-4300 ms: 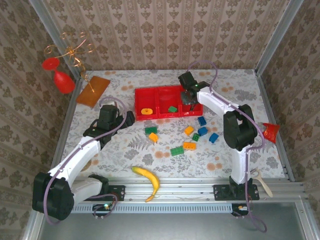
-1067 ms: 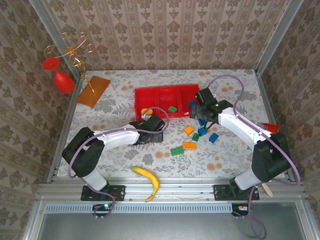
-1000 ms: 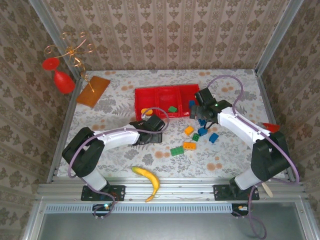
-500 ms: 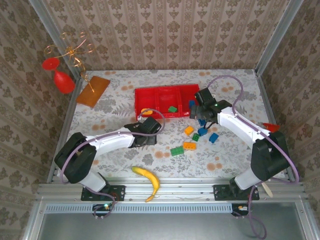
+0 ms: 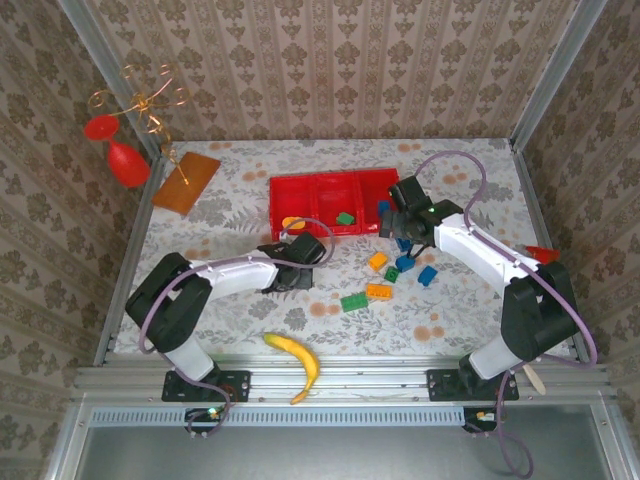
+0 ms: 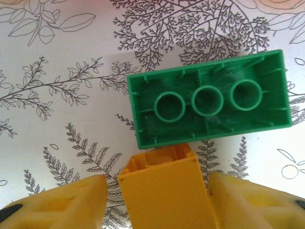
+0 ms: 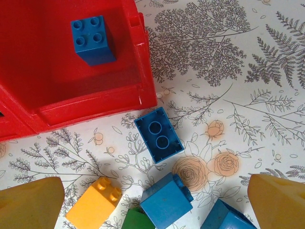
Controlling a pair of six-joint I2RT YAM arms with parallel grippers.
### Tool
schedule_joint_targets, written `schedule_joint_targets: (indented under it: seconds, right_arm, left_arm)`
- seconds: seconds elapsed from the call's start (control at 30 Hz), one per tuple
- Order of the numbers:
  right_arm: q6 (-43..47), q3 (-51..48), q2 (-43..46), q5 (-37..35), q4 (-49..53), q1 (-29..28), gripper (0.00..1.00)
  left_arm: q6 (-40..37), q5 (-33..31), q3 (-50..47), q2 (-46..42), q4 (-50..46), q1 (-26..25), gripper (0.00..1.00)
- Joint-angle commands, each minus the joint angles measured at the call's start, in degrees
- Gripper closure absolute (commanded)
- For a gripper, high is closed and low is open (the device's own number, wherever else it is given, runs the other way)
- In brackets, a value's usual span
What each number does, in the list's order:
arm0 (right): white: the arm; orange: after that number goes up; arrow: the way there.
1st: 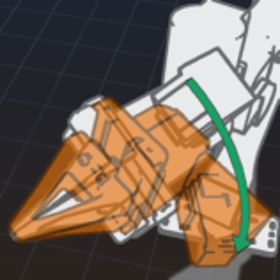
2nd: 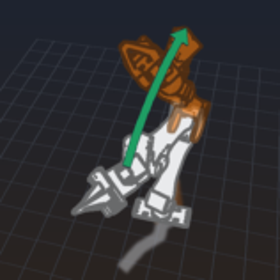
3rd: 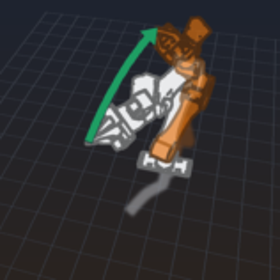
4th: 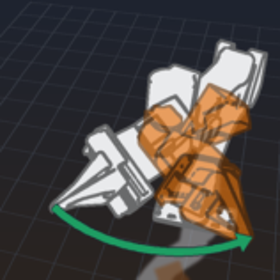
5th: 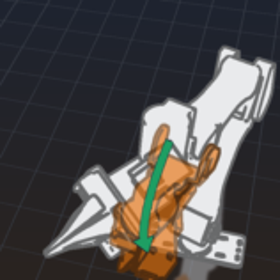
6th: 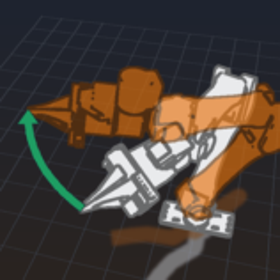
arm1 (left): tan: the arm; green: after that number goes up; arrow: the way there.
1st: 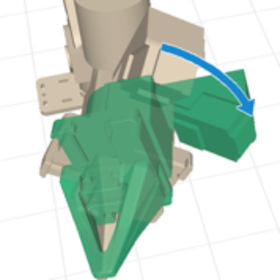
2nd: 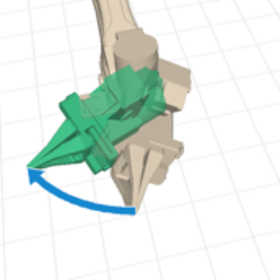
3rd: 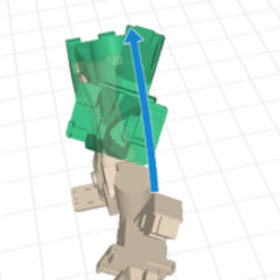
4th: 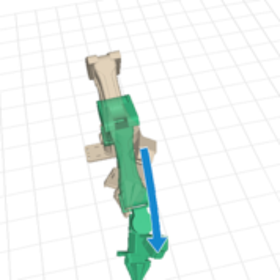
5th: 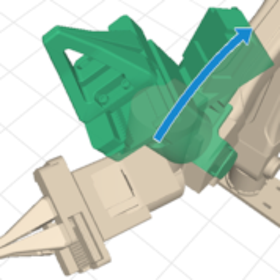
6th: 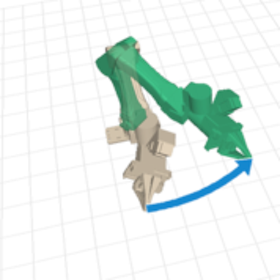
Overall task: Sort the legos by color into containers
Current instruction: Pick up the lego from the center of the table.
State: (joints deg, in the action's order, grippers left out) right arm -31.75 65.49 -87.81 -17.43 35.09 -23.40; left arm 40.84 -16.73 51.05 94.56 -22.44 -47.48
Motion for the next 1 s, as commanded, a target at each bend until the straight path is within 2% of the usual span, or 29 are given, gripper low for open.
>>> schedule_joint_targets:
  seconds: [0.0, 0.3, 0.47, 0.77, 0.97]
  right_arm:
    - [-1.2, 0.4, -0.6, -1.4, 2.0, 0.3, 0.00]
    - [-1.5, -0.1, 0.0, -1.1, 1.2, 0.3, 0.00]
    - [-1.9, -1.3, 1.8, -1.7, 0.2, 0.3, 0.00]
    - [-3.9, -4.0, 5.7, -3.5, -0.5, 0.3, 0.00]
    - [-4.7, -6.3, 7.7, -2.9, -1.5, 0.2, 0.00]
  left_arm:
    - [-1.5, -0.1, 1.1, 0.4, 0.3, 0.8, 0.47]
    - [-2.1, 0.4, 0.0, -2.2, -0.7, 0.9, 0.70]
    - [-2.2, -0.1, -1.0, -6.2, -2.4, 0.3, 0.78]
    - [-4.7, -5.3, 0.1, -13.7, -3.8, 0.1, 0.82]
    - [-11.0, -5.8, 5.2, -11.7, -1.2, 2.8, 0.82]
